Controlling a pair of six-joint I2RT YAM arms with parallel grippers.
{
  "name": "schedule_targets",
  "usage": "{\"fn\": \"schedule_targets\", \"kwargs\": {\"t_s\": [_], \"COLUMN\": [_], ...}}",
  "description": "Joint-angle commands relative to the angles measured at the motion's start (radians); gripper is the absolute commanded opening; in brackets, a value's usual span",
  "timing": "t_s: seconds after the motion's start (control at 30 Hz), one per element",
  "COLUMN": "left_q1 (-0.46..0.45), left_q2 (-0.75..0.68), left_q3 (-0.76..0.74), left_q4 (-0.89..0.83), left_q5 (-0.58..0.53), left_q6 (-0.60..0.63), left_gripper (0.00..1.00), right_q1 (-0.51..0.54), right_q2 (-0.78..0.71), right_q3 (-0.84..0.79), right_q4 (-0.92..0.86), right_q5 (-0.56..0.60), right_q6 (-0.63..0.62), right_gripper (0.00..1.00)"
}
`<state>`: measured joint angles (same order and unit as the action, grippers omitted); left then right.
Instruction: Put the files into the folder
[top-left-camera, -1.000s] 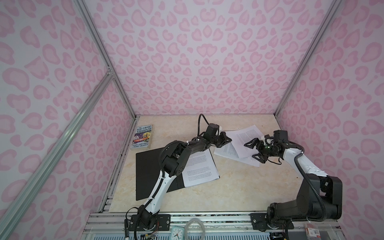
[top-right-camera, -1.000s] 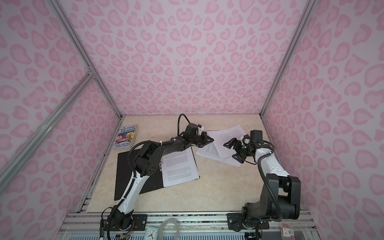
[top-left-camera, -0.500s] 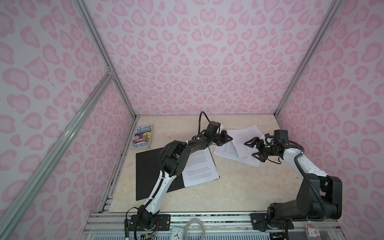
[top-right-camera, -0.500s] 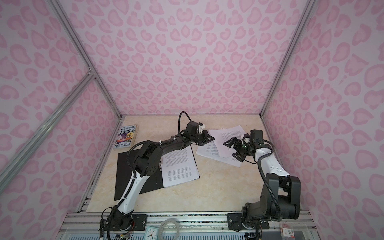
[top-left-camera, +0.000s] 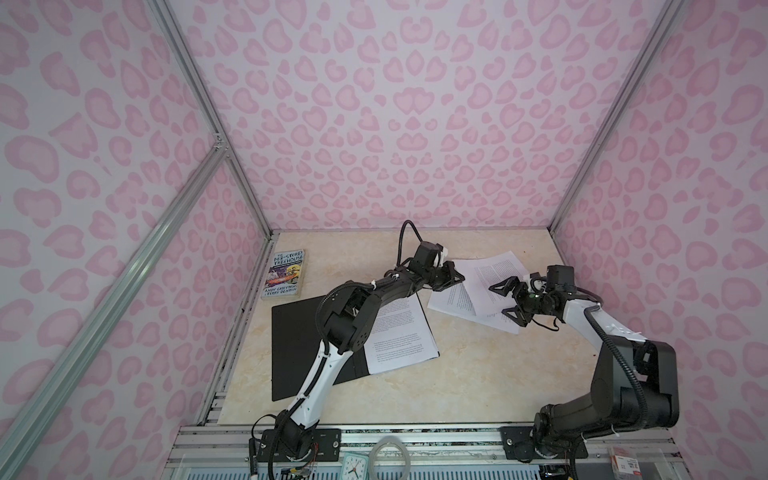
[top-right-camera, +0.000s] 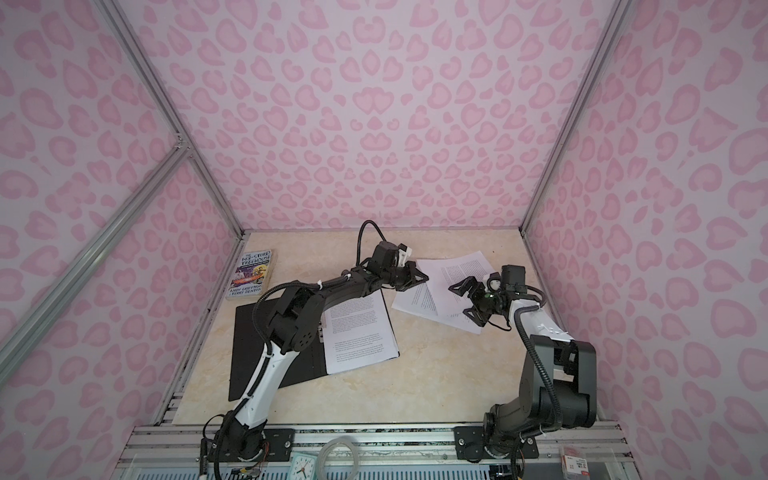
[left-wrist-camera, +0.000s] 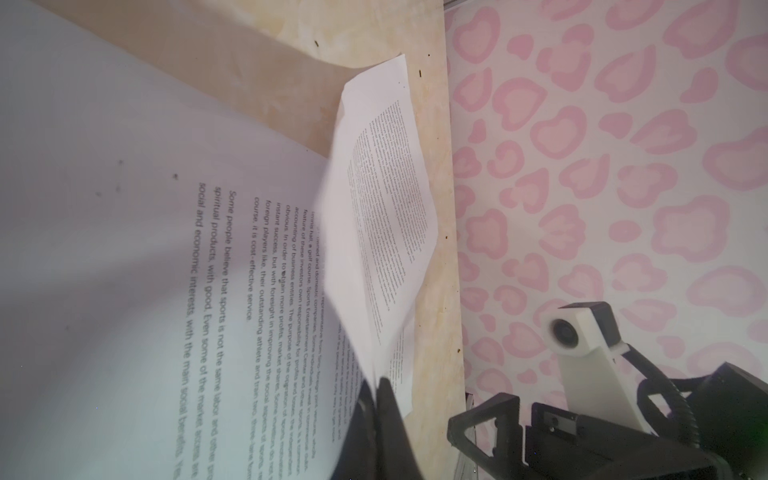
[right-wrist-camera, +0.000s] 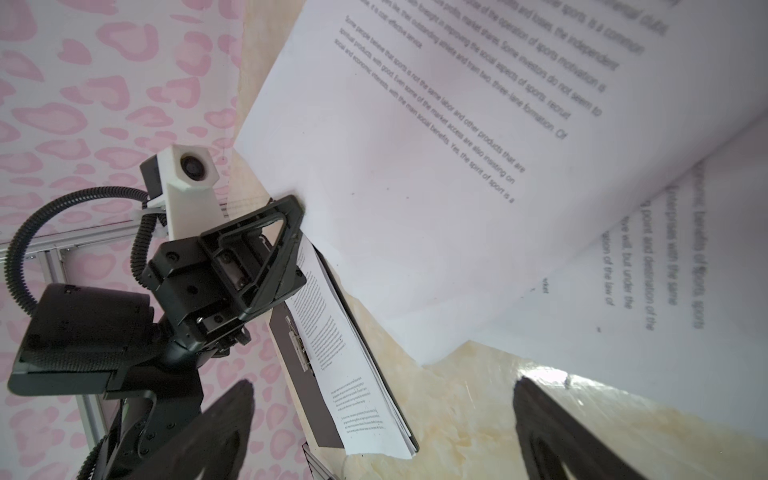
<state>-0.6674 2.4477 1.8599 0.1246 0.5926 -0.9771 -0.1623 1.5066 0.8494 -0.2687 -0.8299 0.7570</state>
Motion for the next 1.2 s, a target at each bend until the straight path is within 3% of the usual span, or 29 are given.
{"fn": "schedule_targets", "kwargs": {"t_s": [0.0, 0.23, 0.57, 1.17], "left_q1": [0.004, 0.005, 0.007, 0.008], "left_q2": [-0.774, -0.879, -1.018, -1.023], "left_q3": [-0.005, -0.04, -0.2, -0.222], "left_q4": [-0.033, -0.048, 0.06, 0.156], "left_q5": [-0.028, -0.065, -0.124, -0.061], "left_q6": [0.036, 0.117, 0.237, 0.224], "left_gripper": [0.04, 0.04, 0.04, 0.04], "right_q1": [0.006, 0.023, 0.053, 0.076], "right_q2": [0.019, 0.054, 0.089, 0.095], "right_q3": [-0.023, -0.048, -0.054, -0.063], "right_q4": [0.146, 0.273, 0.275, 0.263], "right_q5": [-0.008, -0.005, 0.007, 0.035], "right_q6": [0.072, 0.148, 0.142, 0.134], "right_gripper": [0.97, 0.97, 0.97, 0.97]}}
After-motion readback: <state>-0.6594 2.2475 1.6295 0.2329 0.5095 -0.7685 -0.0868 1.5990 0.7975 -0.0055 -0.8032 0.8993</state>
